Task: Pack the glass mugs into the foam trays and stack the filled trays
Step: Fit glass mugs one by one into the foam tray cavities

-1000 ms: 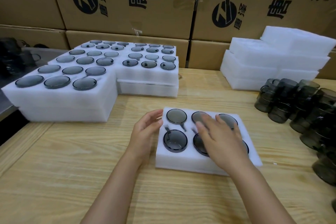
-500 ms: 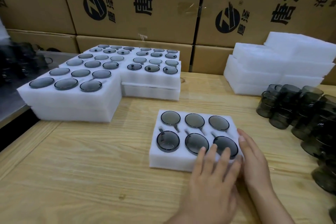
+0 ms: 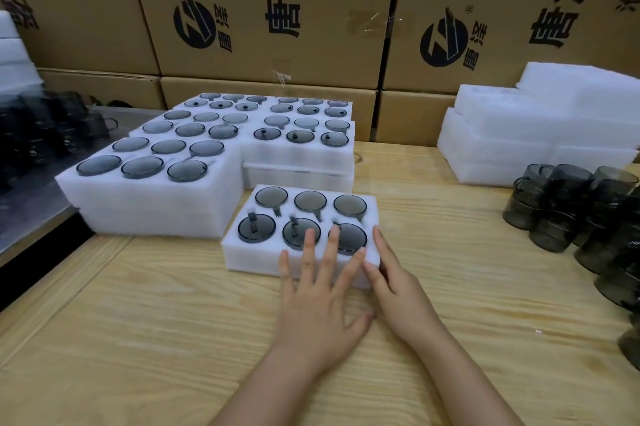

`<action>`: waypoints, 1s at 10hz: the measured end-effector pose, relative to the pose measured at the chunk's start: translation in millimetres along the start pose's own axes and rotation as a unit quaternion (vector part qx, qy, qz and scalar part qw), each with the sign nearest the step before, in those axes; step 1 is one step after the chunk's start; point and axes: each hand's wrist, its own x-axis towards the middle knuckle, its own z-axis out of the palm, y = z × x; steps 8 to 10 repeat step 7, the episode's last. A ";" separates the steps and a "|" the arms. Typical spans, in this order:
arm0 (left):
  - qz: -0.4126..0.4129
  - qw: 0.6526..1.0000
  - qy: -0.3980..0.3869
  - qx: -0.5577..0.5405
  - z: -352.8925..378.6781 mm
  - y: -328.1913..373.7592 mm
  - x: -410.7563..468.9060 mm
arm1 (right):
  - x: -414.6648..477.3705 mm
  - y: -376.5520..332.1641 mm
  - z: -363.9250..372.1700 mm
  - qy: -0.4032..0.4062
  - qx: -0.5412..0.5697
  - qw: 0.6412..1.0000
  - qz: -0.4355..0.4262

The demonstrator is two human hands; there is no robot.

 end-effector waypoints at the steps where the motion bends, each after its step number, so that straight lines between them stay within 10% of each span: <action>1: -0.034 0.999 -0.014 -0.028 11.7 -17.1 14.4 | 20.2 -2.4 11.6 0.007 -0.051 0.999 -0.007; 10: -0.059 0.989 -0.071 -0.113 -6.7 -31.3 43.6 | 53.8 3.9 17.6 0.092 0.031 0.995 0.031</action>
